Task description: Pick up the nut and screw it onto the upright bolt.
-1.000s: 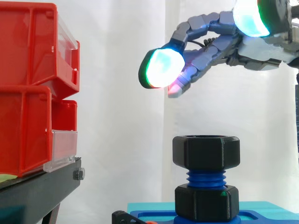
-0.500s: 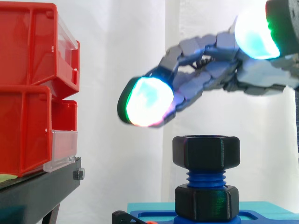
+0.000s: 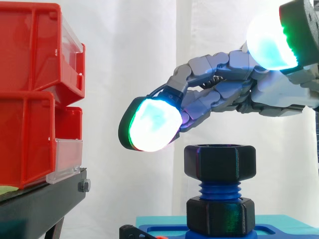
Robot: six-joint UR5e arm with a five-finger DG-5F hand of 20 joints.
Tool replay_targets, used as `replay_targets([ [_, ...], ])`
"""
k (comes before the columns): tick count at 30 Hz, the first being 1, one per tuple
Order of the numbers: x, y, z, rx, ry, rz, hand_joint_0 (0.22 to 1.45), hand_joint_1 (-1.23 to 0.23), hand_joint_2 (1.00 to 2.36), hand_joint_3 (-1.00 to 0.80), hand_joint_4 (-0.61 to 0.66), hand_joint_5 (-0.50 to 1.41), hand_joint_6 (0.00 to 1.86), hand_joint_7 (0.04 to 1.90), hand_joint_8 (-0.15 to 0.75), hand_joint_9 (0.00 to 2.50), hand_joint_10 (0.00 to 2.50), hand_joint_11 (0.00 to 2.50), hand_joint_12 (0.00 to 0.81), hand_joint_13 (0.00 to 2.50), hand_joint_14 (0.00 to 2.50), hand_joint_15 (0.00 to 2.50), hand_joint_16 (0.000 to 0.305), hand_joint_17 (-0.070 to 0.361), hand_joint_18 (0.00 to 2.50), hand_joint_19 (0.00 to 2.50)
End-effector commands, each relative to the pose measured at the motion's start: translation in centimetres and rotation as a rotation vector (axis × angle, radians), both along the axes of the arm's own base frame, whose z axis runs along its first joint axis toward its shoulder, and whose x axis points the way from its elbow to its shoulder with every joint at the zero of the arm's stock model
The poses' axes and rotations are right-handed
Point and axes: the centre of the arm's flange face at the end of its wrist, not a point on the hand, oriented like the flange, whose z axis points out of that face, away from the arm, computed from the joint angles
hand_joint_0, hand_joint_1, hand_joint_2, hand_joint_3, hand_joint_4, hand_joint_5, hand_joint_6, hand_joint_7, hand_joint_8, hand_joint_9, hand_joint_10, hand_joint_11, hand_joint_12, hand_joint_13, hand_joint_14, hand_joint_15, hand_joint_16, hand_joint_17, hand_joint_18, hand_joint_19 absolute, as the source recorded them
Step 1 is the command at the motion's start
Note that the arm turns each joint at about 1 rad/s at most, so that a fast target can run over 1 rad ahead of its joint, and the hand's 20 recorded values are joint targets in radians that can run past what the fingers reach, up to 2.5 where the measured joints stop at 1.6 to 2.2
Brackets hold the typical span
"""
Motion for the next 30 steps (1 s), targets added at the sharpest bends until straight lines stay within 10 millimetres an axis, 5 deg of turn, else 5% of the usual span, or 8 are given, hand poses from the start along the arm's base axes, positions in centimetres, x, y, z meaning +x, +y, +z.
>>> replay_targets([
  [1,-0.1,-0.3,-0.1,-0.002,0.006,-0.004,0.42,0.05,1.0,-0.5,0.13,-0.15,0.5,0.67,0.246,0.39,0.0,0.0,0.354,0.09,0.0,0.0,0.045,0.101,0.0,0.0],
  [12,-0.6,-1.3,-0.8,-0.011,0.04,-0.017,0.42,0.06,1.0,-0.5,0.13,-0.14,0.5,0.72,0.239,0.36,0.0,0.0,0.351,0.05,0.0,0.0,0.044,0.099,0.0,0.0],
  [18,-0.7,-1.7,-1.1,-0.008,0.044,-0.02,0.44,0.04,1.0,-0.5,0.13,-0.11,0.5,0.79,0.228,0.41,0.0,0.0,0.27,0.11,0.0,0.0,0.029,0.065,0.0,0.0],
  [30,-0.8,-2.9,-1.0,-0.009,0.036,-0.032,0.45,-0.01,1.0,-0.5,0.18,-0.04,0.5,1.25,0.265,0.54,0.0,0.0,0.223,0.23,0.0,0.0,0.022,0.05,0.08,0.0],
])
